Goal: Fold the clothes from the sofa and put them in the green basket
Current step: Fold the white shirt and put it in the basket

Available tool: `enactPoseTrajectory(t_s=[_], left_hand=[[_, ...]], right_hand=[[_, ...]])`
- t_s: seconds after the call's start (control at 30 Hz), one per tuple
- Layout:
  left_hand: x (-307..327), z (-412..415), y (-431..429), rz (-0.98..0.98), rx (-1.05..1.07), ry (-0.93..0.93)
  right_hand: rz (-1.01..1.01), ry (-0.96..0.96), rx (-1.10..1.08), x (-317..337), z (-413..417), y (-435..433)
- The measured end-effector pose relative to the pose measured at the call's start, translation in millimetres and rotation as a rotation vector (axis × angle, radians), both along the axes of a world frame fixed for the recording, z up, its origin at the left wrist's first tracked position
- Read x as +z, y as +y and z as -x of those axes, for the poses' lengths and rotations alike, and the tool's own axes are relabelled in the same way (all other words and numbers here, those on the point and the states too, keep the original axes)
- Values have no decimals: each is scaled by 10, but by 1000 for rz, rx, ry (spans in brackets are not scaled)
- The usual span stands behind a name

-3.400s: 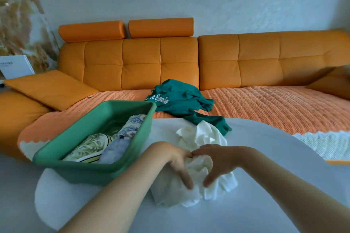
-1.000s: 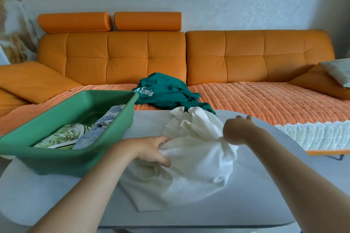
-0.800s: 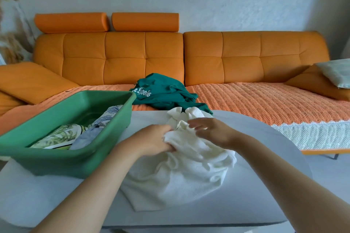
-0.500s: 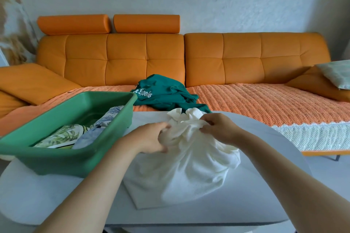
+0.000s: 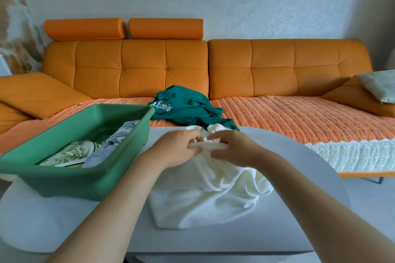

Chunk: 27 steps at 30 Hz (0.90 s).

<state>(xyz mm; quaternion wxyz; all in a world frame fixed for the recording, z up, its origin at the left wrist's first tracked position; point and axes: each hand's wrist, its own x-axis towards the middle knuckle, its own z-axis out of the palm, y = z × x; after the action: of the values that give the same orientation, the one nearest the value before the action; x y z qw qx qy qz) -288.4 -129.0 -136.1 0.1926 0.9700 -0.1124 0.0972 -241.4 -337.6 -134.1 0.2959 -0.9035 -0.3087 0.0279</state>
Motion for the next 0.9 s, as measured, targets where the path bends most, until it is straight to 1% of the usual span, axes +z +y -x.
enactPoseTrajectory(t_s=[0.03,0.07,0.1,0.13,0.2,0.23,0.27,0.3,0.33,0.37,0.4,0.43,0.47,0.5,0.53,0.57,0.6,0.63,0.67,0.73,0.8,0.83,0.9], left_hand=[[10,19,14,18,14,150],[14,39,29,21,26,291],[13,59,35,0,37,415],[9,79,31,-39,46,521],[-11,121,8,-131,78,712],[-25,138,-2,-153,105,788],[-38,147,-5,-140,129,842],[-53,142,-2,-104,142,856],[-73,118,12,-59,141,820],[-95,75,32,-28,133,726],[-120,25,58,-16,135,588],[-151,-32,80,-21,145,431],[-194,-97,91,-24,152,286],[-245,-169,85,-16,150,186],[-299,-236,61,3,143,139],[-357,-302,32,19,140,137],[-416,-363,-4,22,142,163],[-469,-419,-43,12,153,203],[-512,-470,-75,0,170,250],[-559,-565,-111,-4,192,349],[-568,-648,-136,-17,201,363],[-562,-692,-138,-17,214,341],[-512,-761,-109,33,271,254]], right_hand=[[99,3,0,1,-1,-12],[187,72,24,-16,-9,-37],[263,188,59,-42,-8,-67],[309,319,92,-63,9,-97],[282,520,147,-101,31,-114],[225,535,160,-130,11,-113],[159,482,133,-152,-24,-110],[93,397,66,-164,-61,-108],[41,293,-21,-176,-106,-107],[12,171,-100,-190,-157,-105],[21,43,-147,-213,-217,-100],[61,-57,-162,-237,-264,-85],[145,-108,-161,-270,-296,-63],[263,-114,-166,-308,-319,-27],[370,-84,-186,-345,-350,13],[446,-62,-208,-380,-391,51],[476,-58,-224,-411,-436,80],[458,-63,-246,-424,-477,106],[383,-66,-279,-423,-526,112],[171,-50,-388,-372,-632,67],[-20,-66,-484,-278,-720,-26],[-61,-83,-535,-242,-762,-87],[-22,-145,-642,-223,-823,-218]])
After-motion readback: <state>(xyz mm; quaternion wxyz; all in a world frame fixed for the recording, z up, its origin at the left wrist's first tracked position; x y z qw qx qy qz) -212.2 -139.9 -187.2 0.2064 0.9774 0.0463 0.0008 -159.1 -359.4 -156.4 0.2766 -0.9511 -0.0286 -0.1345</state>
